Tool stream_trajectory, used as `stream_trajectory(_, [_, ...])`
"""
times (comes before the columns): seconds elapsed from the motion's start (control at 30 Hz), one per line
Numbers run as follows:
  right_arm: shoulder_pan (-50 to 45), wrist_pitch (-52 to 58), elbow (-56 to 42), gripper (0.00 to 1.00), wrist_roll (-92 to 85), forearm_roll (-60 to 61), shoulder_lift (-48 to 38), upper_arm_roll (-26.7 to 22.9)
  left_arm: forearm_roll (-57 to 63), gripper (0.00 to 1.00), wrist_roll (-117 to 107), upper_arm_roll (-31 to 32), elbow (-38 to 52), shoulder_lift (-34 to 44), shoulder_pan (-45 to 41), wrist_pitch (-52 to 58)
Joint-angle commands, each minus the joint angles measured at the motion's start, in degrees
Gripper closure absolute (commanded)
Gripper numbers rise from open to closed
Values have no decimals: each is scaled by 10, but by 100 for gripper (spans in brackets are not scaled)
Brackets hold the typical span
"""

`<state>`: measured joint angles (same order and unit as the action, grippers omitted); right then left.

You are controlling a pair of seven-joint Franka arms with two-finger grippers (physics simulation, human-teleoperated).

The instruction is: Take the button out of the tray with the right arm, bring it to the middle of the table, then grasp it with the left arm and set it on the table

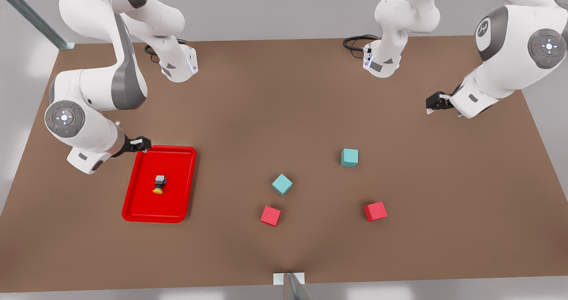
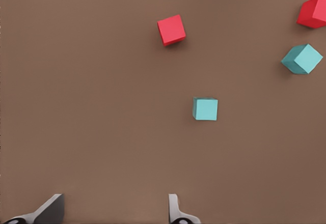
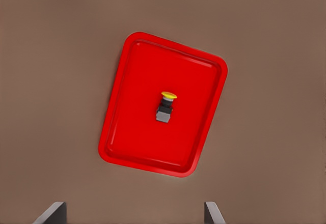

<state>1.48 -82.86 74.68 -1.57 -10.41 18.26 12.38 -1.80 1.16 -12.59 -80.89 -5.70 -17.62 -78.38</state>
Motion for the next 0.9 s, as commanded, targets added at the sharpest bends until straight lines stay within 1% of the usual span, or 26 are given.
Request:
stream_trajectory(0.0, [0, -24, 0, 0, -12, -2, -1, 0, 20, 0, 3, 2, -5, -6, -26, -68])
stream_trajectory(0.13, [-3, -27, 0, 0, -12, 1, 8, 0, 19, 0, 3, 2, -5, -6, -25, -68])
stream_trajectory(0.3, [-33, -41, 3, 0, 15, 6, 69, 3, 19, 0, 3, 1, -2, -39, -28, -72])
stream_trajectory(0.33, [-33, -68, 13, 0, 20, 6, 85, 3, 19, 0, 3, 1, -1, -46, -28, -77])
stream_trajectory(0.4, [-19, -185, 102, 0, 52, 6, 85, 3, 18, 0, 3, 2, -1, -61, -28, -90])
stream_trajectory(0.43, [4, -265, 161, 0, 51, 5, 85, 3, 18, 0, 3, 2, -1, -72, -29, -99])
stream_trajectory(0.5, [40, -374, 245, 0, 50, 5, 87, 3, 18, 0, 3, 2, -1, -74, -33, -109])
stream_trajectory(0.6, [70, -440, 254, 0, 41, 5, 139, 3, 16, 0, 3, 2, -1, -72, -33, -109])
stream_trajectory(0.67, [75, -456, 256, 0, 49, 21, 146, 4, 17, 0, 2, 1, -1, -71, -33, -107])
stream_trajectory(0.7, [78, -471, 268, 0, 49, 35, 145, 4, 17, 0, 3, 14, -1, -70, -8, -106])
stream_trajectory(0.73, [85, -541, 318, 0, 48, 34, 138, 4, 20, 0, 3, 120, 7, -68, 85, -104])
stream_trajectory(0.8, [96, -580, 347, 0, 51, 40, 137, 4, 19, 0, 3, 120, 7, -69, 84, -105])
stream_trajectory(0.87, [104, -632, 387, 0, 53, 46, 119, 4, 19, 0, 3, 120, 7, -70, 84, -107])
